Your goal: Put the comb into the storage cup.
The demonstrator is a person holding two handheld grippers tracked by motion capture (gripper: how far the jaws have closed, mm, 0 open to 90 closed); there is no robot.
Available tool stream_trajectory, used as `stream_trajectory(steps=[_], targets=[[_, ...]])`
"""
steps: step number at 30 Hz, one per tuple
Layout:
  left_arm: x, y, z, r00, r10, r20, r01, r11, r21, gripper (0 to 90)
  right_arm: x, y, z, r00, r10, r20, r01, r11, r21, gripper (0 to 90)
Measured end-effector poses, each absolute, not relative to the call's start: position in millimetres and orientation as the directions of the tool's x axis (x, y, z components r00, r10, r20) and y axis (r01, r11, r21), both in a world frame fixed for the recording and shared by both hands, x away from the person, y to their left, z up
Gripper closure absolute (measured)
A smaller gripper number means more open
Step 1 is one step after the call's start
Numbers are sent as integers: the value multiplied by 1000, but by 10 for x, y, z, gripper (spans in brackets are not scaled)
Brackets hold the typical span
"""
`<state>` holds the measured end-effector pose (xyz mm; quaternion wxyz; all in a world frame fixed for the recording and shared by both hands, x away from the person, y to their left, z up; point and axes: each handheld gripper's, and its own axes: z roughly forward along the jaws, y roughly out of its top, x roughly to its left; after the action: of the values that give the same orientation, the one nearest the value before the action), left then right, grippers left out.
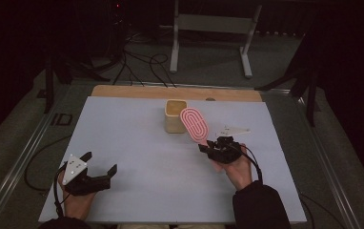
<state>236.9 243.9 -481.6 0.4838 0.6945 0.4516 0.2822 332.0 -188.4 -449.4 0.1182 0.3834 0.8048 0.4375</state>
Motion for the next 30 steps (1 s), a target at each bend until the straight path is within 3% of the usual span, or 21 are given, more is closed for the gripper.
stream_trajectory(steps=[30], targets=[[2790, 1806, -4546, 551, 830, -86, 408, -178, 895, 1, 3268, -1668, -4548, -723, 671, 165, 474, 308, 825, 696]])
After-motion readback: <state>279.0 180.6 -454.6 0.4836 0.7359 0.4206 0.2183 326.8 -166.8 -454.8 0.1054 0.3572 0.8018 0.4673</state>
